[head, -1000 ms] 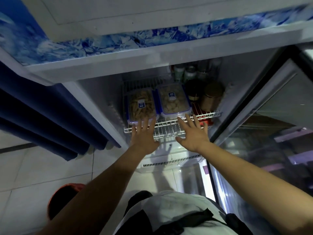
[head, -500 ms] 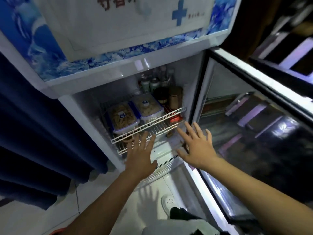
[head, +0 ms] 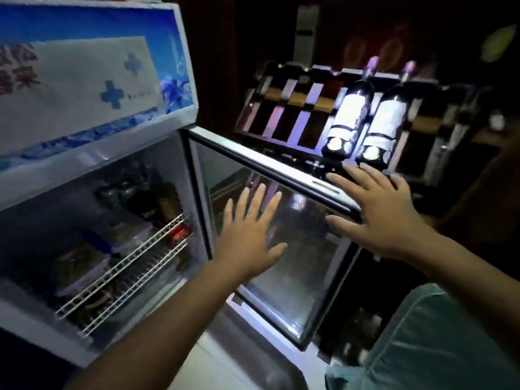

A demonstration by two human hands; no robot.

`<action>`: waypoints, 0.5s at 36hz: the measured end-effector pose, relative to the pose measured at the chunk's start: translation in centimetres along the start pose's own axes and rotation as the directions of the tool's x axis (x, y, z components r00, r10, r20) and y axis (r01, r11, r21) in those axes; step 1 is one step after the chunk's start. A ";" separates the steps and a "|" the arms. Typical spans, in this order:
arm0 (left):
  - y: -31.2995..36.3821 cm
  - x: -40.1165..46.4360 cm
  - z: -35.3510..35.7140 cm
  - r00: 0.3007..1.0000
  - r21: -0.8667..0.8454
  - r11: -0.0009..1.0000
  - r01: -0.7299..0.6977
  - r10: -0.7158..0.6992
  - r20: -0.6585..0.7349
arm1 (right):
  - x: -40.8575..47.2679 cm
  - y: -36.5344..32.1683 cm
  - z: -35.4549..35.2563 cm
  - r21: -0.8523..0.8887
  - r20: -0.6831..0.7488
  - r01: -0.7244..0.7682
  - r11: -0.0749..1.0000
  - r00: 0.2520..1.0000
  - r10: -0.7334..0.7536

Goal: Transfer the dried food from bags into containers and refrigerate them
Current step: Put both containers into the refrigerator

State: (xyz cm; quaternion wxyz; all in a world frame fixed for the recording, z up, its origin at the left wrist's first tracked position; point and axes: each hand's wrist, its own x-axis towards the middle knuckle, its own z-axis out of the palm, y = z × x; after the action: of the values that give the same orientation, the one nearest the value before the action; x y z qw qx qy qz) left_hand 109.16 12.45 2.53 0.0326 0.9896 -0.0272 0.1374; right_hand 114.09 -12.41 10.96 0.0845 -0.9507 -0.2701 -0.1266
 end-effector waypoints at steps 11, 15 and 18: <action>10.3 8.8 1.9 0.979 -0.036 0.992 -0.120 0.124 0.164 | 0.4 9.1 2.2 0.417 0.308 -0.220 0.882 0.947 0.090; 9.9 7.9 2.0 0.986 -0.075 0.993 -0.094 0.103 0.130 | -0.3 8.9 3.3 0.588 0.229 -0.132 0.798 0.973 -0.008; 8.8 5.8 1.1 0.986 -0.113 0.990 -0.089 0.104 0.134 | -0.7 8.2 3.0 0.691 0.264 -0.111 0.715 0.958 -0.107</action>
State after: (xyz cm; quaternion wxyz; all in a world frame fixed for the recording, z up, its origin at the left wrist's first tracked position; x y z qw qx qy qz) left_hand 114.48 3.29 3.53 0.0769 0.9912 -0.0844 0.0676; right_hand 118.45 -18.94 7.13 0.3976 -0.8563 -0.3059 0.1233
